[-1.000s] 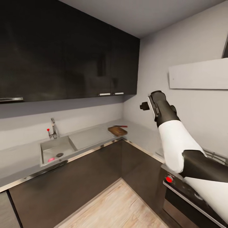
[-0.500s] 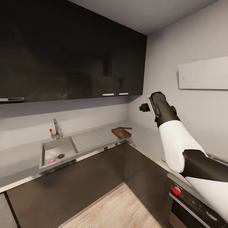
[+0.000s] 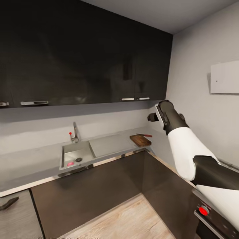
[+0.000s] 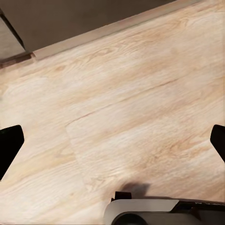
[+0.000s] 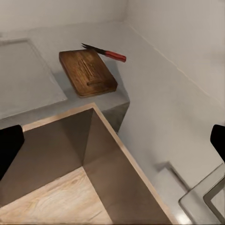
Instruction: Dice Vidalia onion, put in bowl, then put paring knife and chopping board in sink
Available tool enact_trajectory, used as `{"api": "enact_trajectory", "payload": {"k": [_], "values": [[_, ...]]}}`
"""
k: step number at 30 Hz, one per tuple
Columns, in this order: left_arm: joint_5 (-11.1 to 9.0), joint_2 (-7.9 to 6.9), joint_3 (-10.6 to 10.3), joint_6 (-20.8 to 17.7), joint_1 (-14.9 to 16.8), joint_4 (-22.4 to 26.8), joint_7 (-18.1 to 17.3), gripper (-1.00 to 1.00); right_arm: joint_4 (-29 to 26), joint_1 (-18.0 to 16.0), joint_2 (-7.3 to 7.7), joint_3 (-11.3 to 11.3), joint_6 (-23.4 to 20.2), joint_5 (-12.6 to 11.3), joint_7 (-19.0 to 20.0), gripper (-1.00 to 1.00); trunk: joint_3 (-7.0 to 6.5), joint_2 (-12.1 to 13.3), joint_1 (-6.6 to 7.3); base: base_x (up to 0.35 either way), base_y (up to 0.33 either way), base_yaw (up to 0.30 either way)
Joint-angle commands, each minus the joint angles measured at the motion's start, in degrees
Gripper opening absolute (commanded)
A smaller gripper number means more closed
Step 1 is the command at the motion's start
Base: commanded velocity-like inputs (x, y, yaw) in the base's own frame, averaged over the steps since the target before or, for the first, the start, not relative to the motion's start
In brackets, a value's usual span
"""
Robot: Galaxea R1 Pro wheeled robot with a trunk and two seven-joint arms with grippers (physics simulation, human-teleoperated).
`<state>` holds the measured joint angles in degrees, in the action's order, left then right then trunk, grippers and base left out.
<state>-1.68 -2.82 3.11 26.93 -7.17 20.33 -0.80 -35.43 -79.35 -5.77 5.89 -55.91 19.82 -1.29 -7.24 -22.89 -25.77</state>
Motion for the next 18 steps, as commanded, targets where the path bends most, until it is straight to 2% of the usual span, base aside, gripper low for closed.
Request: {"api": "enact_trajectory", "payload": {"k": [1,5,14,18], "values": [[-0.2,0.01,0.1,0.1,0.0,0.1,-0.1,1.00,0.3,0.0,0.11,0.3,-0.1,0.0,-0.1,1.00,0.01,0.0,-0.02,0.000,0.000,0.284],[-0.2,0.01,0.1,0.1,0.0,0.1,-0.1,1.00,0.9,0.0,2.01,0.3,0.0,-0.1,0.2,1.00,0.01,0.0,-0.02,0.000,0.000,0.284],[-0.2,0.01,0.1,0.1,0.0,0.1,-0.1,1.00,1.0,0.2,4.69,0.3,0.0,-0.2,2.7,1.00,0.01,0.0,-0.02,0.000,0.000,0.284],[-0.2,0.01,0.1,0.1,0.0,0.1,-0.1,1.00,1.6,0.3,7.31,0.4,0.1,-0.2,4.6,1.00,0.01,0.0,-0.02,0.000,0.000,0.284]]}}
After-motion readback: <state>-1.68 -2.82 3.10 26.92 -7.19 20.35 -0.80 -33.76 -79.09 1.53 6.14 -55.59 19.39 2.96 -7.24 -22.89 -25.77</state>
